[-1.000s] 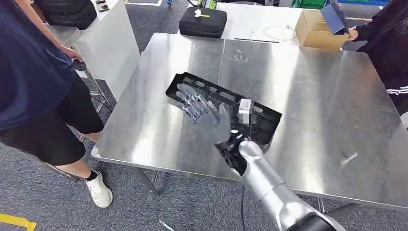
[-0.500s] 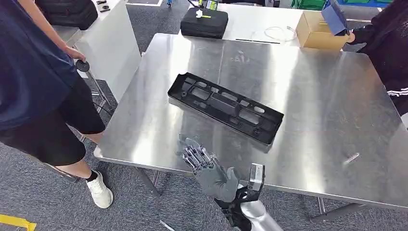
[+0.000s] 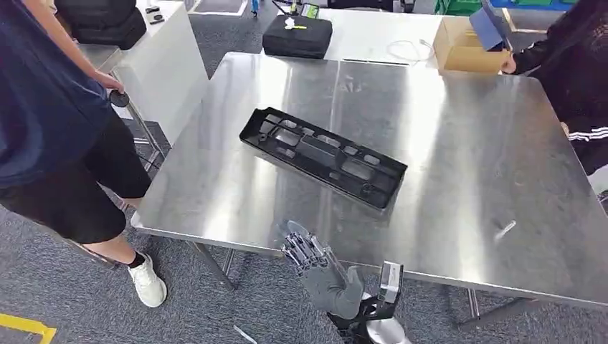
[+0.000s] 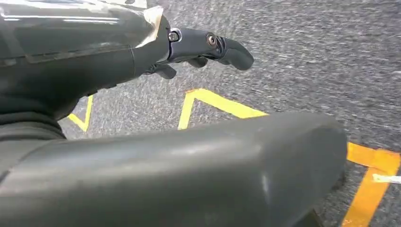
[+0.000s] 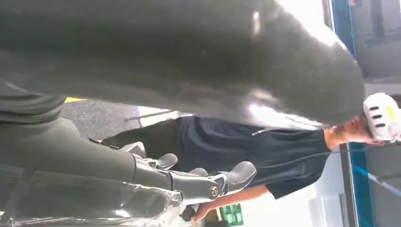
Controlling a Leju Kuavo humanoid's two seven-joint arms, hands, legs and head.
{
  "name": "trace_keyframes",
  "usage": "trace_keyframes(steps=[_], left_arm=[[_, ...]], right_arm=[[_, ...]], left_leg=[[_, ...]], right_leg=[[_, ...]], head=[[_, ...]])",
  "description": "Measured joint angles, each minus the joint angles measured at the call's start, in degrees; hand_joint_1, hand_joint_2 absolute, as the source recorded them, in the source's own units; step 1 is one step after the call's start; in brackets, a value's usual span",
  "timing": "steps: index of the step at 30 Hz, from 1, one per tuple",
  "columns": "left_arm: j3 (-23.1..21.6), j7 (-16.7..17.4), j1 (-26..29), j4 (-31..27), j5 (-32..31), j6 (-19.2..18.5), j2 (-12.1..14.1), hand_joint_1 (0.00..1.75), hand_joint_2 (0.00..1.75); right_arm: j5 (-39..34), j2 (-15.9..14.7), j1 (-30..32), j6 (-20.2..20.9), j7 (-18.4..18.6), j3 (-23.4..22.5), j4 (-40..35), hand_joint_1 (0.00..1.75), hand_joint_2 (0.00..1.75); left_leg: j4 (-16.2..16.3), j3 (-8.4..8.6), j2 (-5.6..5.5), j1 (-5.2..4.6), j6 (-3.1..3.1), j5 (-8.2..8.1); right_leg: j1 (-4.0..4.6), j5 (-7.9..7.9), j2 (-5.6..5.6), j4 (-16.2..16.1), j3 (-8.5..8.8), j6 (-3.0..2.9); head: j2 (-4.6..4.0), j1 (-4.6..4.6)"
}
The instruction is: Take the parts from the cabinet and place them on the table.
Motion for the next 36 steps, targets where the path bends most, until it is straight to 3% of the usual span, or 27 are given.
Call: trace_keyframes(steps=[2, 4, 5, 7, 9, 10, 11, 13, 14, 15, 16, 18, 19, 20, 21, 22, 23, 24, 25, 26, 29, 30, 31, 33, 34, 35, 36], left_arm=[[0.0, -0.1, 0.0, 0.0, -0.3, 0.0, 0.0, 0.00, 0.00], [0.0, -0.1, 0.0, 0.0, -0.4, -0.1, 0.0, 0.00, 0.00], [0.0, 0.1, 0.0, 0.0, -0.5, -0.1, 0.0, 0.00, 0.00], [0.0, 0.5, 0.0, 0.1, -0.5, 0.1, 0.0, 0.00, 0.00], [0.0, 0.8, -0.1, 0.1, -0.4, 0.2, 0.0, 0.00, 0.00], [0.0, 0.8, -0.2, 0.1, -0.4, 0.3, 0.1, 0.00, 0.00], [0.0, 0.8, -0.3, 0.1, -0.3, 0.3, 0.1, 0.00, 0.00], [0.0, 0.8, -0.2, 0.1, -0.3, 0.4, 0.0, 0.00, 0.00], [0.0, 0.8, -0.1, 0.1, -0.2, 0.4, 0.0, 0.00, 0.00], [0.0, 0.8, -0.1, 0.1, -0.2, 0.4, 0.1, 0.00, 0.00], [0.0, 0.8, -0.2, 0.1, -0.1, 0.5, 0.0, 0.00, 0.00], [0.0, 0.8, -0.1, 0.1, 0.1, 0.7, 0.1, 0.00, 0.00], [0.0, 0.8, -0.1, 0.1, 0.2, 0.7, 0.1, 0.00, 0.00], [0.0, 0.8, -0.1, 0.1, 0.2, 0.7, 0.1, 0.00, 0.00], [0.0, 0.8, -0.1, 0.1, 0.2, 0.7, 0.1, 0.00, 0.00], [0.0, 0.8, 0.0, 0.2, 0.2, 0.7, 0.1, 0.00, 0.00], [0.0, 0.8, 0.0, 0.2, 0.2, 0.7, 0.0, 0.00, 0.00], [0.0, 0.8, 0.0, 0.2, 0.2, 0.7, 0.0, 0.00, 0.00], [0.0, 0.8, 0.0, 0.2, 0.2, 0.7, 0.0, 0.00, 0.00], [0.0, 0.8, -0.1, 0.2, 0.1, 0.7, 0.0, 0.00, 0.00], [0.0, 0.9, -0.1, 0.2, 0.1, 0.8, 0.0, 0.00, 0.00], [0.0, 1.0, 0.0, 0.2, 0.0, 0.8, 0.0, 0.00, 0.00], [0.0, 1.1, 0.0, 0.2, 0.0, 0.9, 0.1, 0.00, 0.00], [0.0, 1.3, 0.1, 0.2, -0.2, 1.1, 0.1, 0.00, 0.00], [0.0, 1.4, 0.0, 0.2, -0.3, 1.2, 0.0, 0.00, 0.00], [0.0, 1.5, 0.0, 0.2, -0.3, 1.3, 0.0, 0.00, 0.00], [0.0, 1.6, 0.0, 0.2, -0.3, 1.4, 0.0, 0.00, 0.00]], right_arm=[[0.4, 0.3, 0.3, 0.0, 0.1, -0.2, 0.0, 0.00, 0.00], [0.6, 0.3, 0.9, 0.0, 0.4, -0.3, 0.0, 0.00, 0.00], [0.7, 0.3, 1.3, 0.0, 0.4, -0.3, 0.0, 0.00, 0.00], [1.1, 0.4, 1.8, -0.2, 0.6, -0.5, 0.0, 0.00, 0.00], [1.4, 0.8, 1.8, -0.3, 0.9, -0.6, 0.0, 0.00, 0.00], [1.5, 1.0, 1.7, -0.3, 0.9, -0.7, 0.0, 0.00, 0.00], [1.6, 1.2, 1.6, -0.4, 1.0, -1.0, 0.2, 0.00, 0.00], [2.0, 1.5, 1.3, -0.5, 1.0, -1.1, 0.6, 0.00, 0.00], [2.2, 1.7, 1.3, -0.6, 1.0, -1.2, 0.8, 0.00, 0.00], [2.4, 1.7, 1.2, -0.7, 1.0, -1.2, 1.0, 0.00, 0.00], [3.0, 1.7, 1.2, -0.9, 1.0, -1.2, 1.2, 0.00, 0.00], [4.1, 1.7, 1.1, -1.9, 1.1, -1.2, 1.7, 0.00, 0.00], [4.3, 1.7, 1.1, -2.1, 1.1, -1.2, 1.9, 0.00, 0.00], [4.5, 1.7, 1.1, -2.2, 1.1, -1.2, 2.1, 0.00, 0.00], [4.5, 1.7, 1.1, -2.2, 1.1, -1.2, 2.4, 0.00, 0.00], [4.5, 1.7, 1.1, -2.2, 1.1, -1.2, 2.6, 0.00, 0.00], [4.5, 1.7, 1.1, -2.3, 1.1, -1.2, 2.8, 0.00, 0.00], [4.7, 1.7, 1.0, -2.4, 1.2, -1.2, 2.9, 0.00, 0.00], [5.1, 1.8, 0.9, -2.6, 1.4, -1.2, 3.1, 0.00, 0.00], [5.4, 1.9, 0.6, -2.7, 1.5, -1.1, 3.3, 0.00, 0.00], [5.9, 2.1, 0.6, -3.1, 1.4, -1.1, 3.9, 0.00, 0.00], [5.9, 2.1, 0.5, -3.3, 1.4, -1.1, 4.2, 0.00, 0.00], [6.1, 2.2, 0.4, -3.4, 1.3, -1.1, 4.3, 0.00, 0.00], [6.2, 2.3, 0.3, -3.8, 1.2, -1.1, 4.7, 0.00, 0.00], [6.3, 2.3, 0.3, -4.0, 1.2, -1.1, 5.1, 0.00, 0.00], [6.7, 2.3, 0.3, -4.8, 1.3, -1.0, 5.6, 0.00, 0.00], [7.3, 2.3, 0.1, -5.8, 1.8, -1.0, 6.5, 0.00, 0.00]], left_leg=[[5.6, -2.28, 0.23, -0.12, 0.14, -5.28], [15.1, -5.59, 0.23, -0.24, 0.13, -10.46], [17.0, -5.97, 0.23, -0.24, 0.24, -10.96], [14.1, -3.11, 0.23, -0.28, 0.74, -8.56], [4.4, 3.44, 0.22, -0.53, 1.58, -5.19], [0.1, 6.18, 0.20, -0.78, 2.04, -5.64], [0.0, 6.17, 0.18, -1.15, 1.82, -4.89], [-0.2, 5.78, 0.14, -1.76, 2.12, -4.79], [-0.5, 5.61, 0.19, -1.91, 2.65, -4.26], [-1.1, 4.92, 0.35, -1.41, 3.19, -3.41], [-1.1, 4.68, 0.54, -1.52, 3.47, -2.86], [-1.1, 3.19, 0.61, -1.62, 4.09, -1.74], [-1.0, 2.38, 0.70, -1.67, 4.17, -1.19], [-1.0, 1.63, 0.77, -1.71, 4.12, -0.64], [-1.0, 0.97, 0.84, -1.72, 4.06, -0.17], [-0.9, 0.40, 0.86, -1.72, 3.96, 0.29], [-0.9, -0.09, 0.86, -1.70, 3.83, 0.68], [-0.9, -0.49, 0.84, -1.70, 3.61, 1.10], [-0.7, -0.66, 0.84, -1.71, 3.31, 1.40], [-0.5, -1.14, 0.83, -2.08, 2.94, 1.69], [-0.6, -1.20, 0.93, -2.04, 1.91, 2.82], [-0.5, -1.45, 0.84, -1.97, 1.57, 2.85], [0.6, -2.01, 0.63, -1.69, 1.31, 1.06], [6.9, -3.96, 0.48, -1.60, 0.91, -5.50], [11.7, -5.36, 0.44, -1.56, 0.64, -8.46], [15.4, -6.23, 0.44, -1.48, 0.43, -9.69], [16.9, -6.11, 0.44, -1.38, 0.32, -9.24]], right_leg=[[0.37, 0.66, -0.12, 0.0, -0.81, -1.14], [1.15, 1.28, -0.44, 0.1, -1.90, -2.01], [1.43, 1.58, -0.59, 0.1, -2.30, -2.24], [1.91, 2.17, -0.59, 0.1, -3.01, -2.21], [2.10, 2.73, -0.53, 0.2, -3.47, -2.04], [2.11, 2.95, -0.55, 0.2, -3.52, -1.71], [2.46, 3.28, -0.58, 0.2, -3.69, -1.22], [2.10, 3.85, -0.73, 0.2, -3.76, -0.36], [2.08, 4.31, -0.72, -0.1, -3.80, 0.21], [2.24, 4.13, -0.75, 0.2, -4.25, 0.35], [2.04, 2.55, -0.83, 1.4, -5.29, 0.20], [1.98, -3.27, -0.82, 9.0, -7.90, -0.77], [1.98, -5.44, -0.82, 13.7, -9.30, -0.81], [1.93, -6.36, -0.82, 17.1, -9.94, -0.43], [1.86, -6.06, -0.82, 17.8, -9.42, 0.11], [1.83, -4.94, -0.83, 16.2, -7.64, 0.78], [1.74, -3.38, -0.84, 12.4, -4.81, 1.42], [1.66, -1.95, -0.87, 6.1, -0.56, 1.85], [1.67, -2.00, -0.91, 1.1, 2.96, 1.61], [2.07, -2.76, -0.86, -2.3, 5.12, 1.00], [2.45, -2.31, -0.81, -1.7, 3.59, -0.10], [1.65, -1.73, -0.86, -2.1, 3.33, -0.99], [1.45, -1.24, -1.06, -2.1, 3.06, -1.61], [1.55, -0.39, -1.22, -2.0, 2.01, -2.85], [1.64, 0.18, -1.29, -2.0, 1.57, -2.89], [1.74, 0.72, -1.33, -1.9, 0.96, -2.87], [1.76, 1.27, -1.35, -1.8, 0.29, -2.74]], head=[[0.00, -0.26], [0.00, -0.39], [0.00, -0.35], [0.00, -0.37], [0.00, -0.41], [0.00, -0.37], [0.00, -0.17], [0.00, -0.27], [0.00, -0.15], [0.00, -0.20], [0.00, -0.09], [0.00, 0.15], [0.00, 0.11], [0.00, 0.18], [0.00, 0.11], [0.00, 0.15], [0.00, 0.15], [0.00, 0.15], [0.02, 0.16], [0.00, 0.20], [0.00, 0.02], [0.00, 0.04], [0.02, 0.04], [0.02, -0.43], [0.00, -0.28], [0.00, -0.37], [0.00, -0.33]])
